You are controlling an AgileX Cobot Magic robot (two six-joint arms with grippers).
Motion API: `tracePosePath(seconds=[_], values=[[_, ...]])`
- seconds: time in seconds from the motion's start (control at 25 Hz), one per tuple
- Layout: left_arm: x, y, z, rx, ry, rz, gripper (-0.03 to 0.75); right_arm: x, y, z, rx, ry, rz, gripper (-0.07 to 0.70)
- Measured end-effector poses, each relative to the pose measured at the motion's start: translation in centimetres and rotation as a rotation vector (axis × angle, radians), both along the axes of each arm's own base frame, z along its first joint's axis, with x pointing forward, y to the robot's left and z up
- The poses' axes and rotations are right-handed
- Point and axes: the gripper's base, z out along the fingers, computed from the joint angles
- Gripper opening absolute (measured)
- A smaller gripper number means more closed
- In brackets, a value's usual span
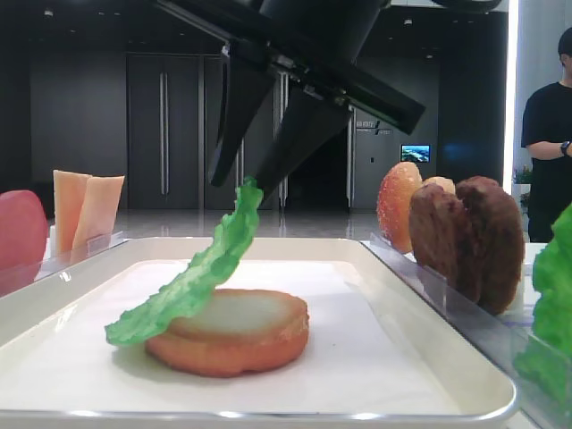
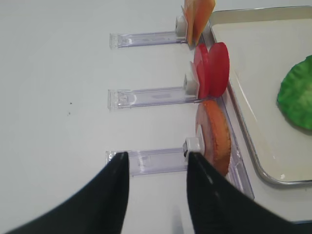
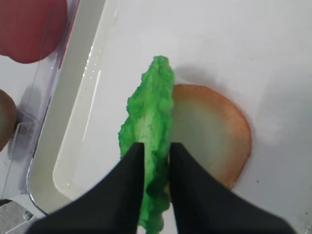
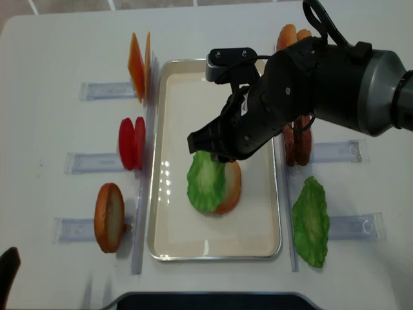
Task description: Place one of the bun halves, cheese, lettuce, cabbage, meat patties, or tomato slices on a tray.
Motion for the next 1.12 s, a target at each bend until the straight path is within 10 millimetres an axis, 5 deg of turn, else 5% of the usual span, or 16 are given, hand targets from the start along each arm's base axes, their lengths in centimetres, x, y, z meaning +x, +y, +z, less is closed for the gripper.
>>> tracePosePath(seconds=[0.16,0.32,1.12], values=[[0.0,0.0,0.0,0.000,0.000,0.000,0.298,0.0,-0.3,-0.1,-0.032,0.009,-0.019,0.386],[0.0,0.0,0.0,0.000,0.000,0.000,0.277,0.1,-0.7,-0.2,-0.081,0.012,-0.058,0.465],[0.0,0.0,0.0,-0.003,0.000,-0.002,0.265,2.3,-2.8,6.0,-0.318,0.008,-0.158,0.504]])
